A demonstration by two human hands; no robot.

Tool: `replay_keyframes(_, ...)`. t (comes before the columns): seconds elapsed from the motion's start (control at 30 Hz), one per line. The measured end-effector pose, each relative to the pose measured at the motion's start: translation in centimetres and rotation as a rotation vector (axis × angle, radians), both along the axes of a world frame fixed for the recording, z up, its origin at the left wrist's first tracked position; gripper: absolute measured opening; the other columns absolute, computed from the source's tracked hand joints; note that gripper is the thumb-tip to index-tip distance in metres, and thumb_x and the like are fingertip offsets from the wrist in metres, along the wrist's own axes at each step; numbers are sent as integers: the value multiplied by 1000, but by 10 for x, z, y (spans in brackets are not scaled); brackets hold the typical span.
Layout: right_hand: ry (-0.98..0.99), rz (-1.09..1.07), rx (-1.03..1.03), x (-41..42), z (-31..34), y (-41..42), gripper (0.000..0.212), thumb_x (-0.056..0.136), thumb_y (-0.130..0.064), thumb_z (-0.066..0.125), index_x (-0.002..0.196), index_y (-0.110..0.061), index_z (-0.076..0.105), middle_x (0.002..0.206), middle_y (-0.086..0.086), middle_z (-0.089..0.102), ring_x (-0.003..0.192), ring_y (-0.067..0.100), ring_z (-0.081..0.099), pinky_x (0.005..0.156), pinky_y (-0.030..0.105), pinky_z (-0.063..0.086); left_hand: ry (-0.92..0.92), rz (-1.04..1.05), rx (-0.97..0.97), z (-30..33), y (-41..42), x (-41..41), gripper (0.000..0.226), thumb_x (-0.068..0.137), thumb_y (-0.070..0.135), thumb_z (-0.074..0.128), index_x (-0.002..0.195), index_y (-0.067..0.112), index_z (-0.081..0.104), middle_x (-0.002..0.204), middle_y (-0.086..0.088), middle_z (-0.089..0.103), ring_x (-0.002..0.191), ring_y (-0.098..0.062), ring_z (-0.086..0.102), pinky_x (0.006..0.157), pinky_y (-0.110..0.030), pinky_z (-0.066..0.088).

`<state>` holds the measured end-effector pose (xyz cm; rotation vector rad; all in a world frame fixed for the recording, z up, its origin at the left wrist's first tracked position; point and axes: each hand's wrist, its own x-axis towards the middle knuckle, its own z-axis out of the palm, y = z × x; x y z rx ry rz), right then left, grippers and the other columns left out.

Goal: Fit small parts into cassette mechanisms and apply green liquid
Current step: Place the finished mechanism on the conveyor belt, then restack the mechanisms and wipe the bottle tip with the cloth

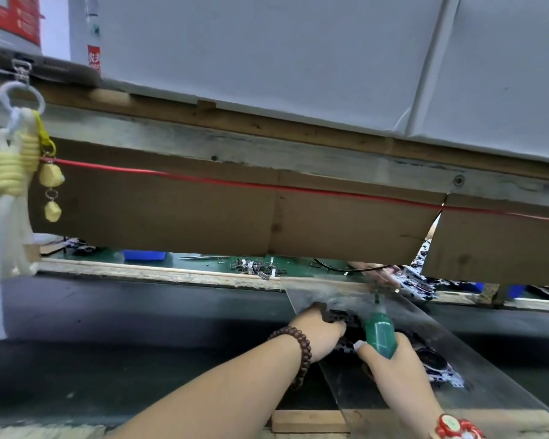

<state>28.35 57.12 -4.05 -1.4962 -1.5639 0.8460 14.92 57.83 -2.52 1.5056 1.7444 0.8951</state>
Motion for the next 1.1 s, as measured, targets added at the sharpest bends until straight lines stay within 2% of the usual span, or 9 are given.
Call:
replay_keyframes(0.17, 34, 34, 52, -7, 6, -15, 22, 82, -25, 67, 83, -15, 47, 77, 6, 55, 68, 17, 51, 54, 30, 31, -28, 43, 24, 11, -14, -4, 54, 92, 42, 46, 141, 22, 34, 138, -1, 46, 106, -13, 50, 88, -22, 39)
replay_keyframes(0.27, 68, 69, 87, -12, 22, -30, 21, 82, -27, 67, 84, -18, 47, 80, 5, 57, 71, 18, 54, 58, 30, 36, 13, 55, 54, 32, -29, -4, 54, 92, 40, 46, 139, 15, 38, 129, -7, 54, 101, -19, 56, 80, -25, 47)
replay_keyframes(0.37, 96, 82, 112, -12, 41, -45, 23, 81, -25, 68, 91, -12, 52, 86, 6, 59, 78, 22, 55, 70, 34, 41, 3, 80, 66, 59, -56, -4, 57, 95, 35, 45, 141, 5, 32, 139, -15, 45, 122, -30, 49, 99, -39, 44)
replay_keyframes(0.5, 162, 156, 135, -11, 60, -75, 32, 81, -25, 65, 107, -9, 53, 90, 7, 57, 82, 23, 55, 79, 39, 46, -56, 107, 115, 88, -106, -8, 44, 98, 27, 40, 136, 6, 38, 120, -8, 50, 111, -27, 53, 98, -40, 46)
replay_keyframes(0.67, 248, 314, 165, -15, 79, -142, 17, 84, -21, 63, 90, -23, 48, 93, 4, 57, 84, 16, 59, 77, 36, 54, -89, 97, 33, 100, -193, -23, 49, 101, 28, 33, 146, 14, 21, 128, -9, 50, 98, -19, 54, 83, -34, 48)
replay_keyframes(0.8, 266, 450, 208, -27, 76, -206, 16, 83, -18, 65, 87, -25, 51, 87, 1, 64, 87, 20, 65, 73, 35, 53, -60, 146, 19, 89, -269, -51, 46, 101, 28, 32, 144, 15, 25, 122, -10, 55, 88, -16, 57, 74, -28, 50)
replay_keyframes(0.9, 254, 572, 172, -51, 64, -256, 14, 81, -25, 68, 86, -26, 55, 78, 0, 69, 81, 22, 66, 76, 41, 52, 103, 203, 26, 69, -323, -83, 47, 99, 31, 36, 143, 16, 28, 124, -8, 57, 100, -20, 60, 86, -34, 50)
replay_keyframes(0.97, 246, 650, 157, -75, 55, -285, 13, 81, -30, 67, 87, -26, 56, 78, 0, 68, 77, 18, 64, 69, 34, 47, 313, 312, 70, 59, -355, -111, 46, 98, 31, 38, 141, 17, 32, 129, -9, 55, 109, -24, 57, 93, -32, 45)
replay_keyframes(1.1, 260, 806, 12, -131, 38, -330, 13, 86, -28, 63, 90, -22, 53, 81, 3, 60, 64, 12, 56, 55, 24, 40, 959, 388, 46, 53, -420, -173, 44, 97, 22, 37, 140, 17, 29, 131, -9, 49, 115, -30, 50, 92, -41, 40)
